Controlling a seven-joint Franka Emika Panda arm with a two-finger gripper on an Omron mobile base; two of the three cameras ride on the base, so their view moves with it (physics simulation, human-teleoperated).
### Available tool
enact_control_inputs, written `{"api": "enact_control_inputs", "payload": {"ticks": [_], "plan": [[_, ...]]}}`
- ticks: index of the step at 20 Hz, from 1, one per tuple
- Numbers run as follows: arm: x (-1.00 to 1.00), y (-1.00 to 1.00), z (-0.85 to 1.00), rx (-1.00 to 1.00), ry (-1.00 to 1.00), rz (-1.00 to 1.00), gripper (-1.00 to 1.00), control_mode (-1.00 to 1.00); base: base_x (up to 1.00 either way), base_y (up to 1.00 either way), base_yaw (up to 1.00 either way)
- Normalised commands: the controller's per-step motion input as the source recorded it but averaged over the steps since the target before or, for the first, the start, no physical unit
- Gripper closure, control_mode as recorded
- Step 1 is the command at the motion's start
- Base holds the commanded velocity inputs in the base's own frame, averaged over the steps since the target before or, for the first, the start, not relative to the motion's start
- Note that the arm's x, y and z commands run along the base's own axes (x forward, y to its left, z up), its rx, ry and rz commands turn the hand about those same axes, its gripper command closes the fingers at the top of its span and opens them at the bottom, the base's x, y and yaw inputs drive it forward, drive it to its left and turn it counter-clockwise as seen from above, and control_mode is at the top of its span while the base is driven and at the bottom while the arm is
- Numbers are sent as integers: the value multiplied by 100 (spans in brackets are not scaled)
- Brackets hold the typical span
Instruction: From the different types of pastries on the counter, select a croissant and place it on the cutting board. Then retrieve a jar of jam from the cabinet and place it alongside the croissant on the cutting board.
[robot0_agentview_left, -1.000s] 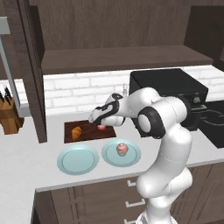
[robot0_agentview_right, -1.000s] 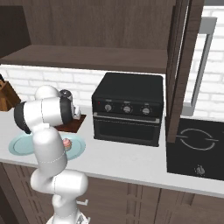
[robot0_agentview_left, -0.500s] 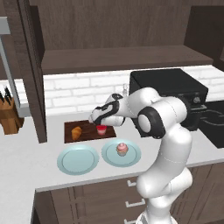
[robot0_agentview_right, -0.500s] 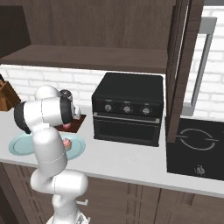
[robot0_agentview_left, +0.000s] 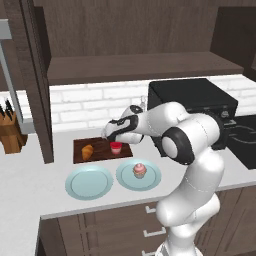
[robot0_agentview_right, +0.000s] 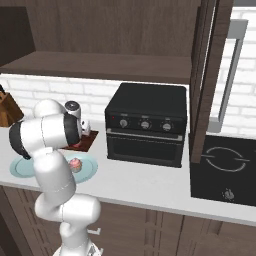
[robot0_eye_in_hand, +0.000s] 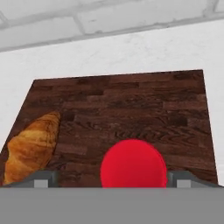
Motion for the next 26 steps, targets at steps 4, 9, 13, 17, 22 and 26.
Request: {"api": "enact_control_inputs", "payload": {"ticks": [4, 9, 13, 17, 22, 26], "plan": [[-44, -4, 28, 2, -7, -6, -100, -100, 0, 0, 0], [-22, -25, 19, 0, -1, -12, -100, -100, 0, 0, 0], [0, -30, 35, 0, -1, -19, -100, -100, 0, 0, 0], [0, -25, 49, 0, -2, -24, -100, -100, 0, 0, 0], [-1, -21, 65, 0, -4, -20, -100, -100, 0, 0, 0], [-15, -12, 65, 0, -3, -2, -100, -100, 0, 0, 0]]}}
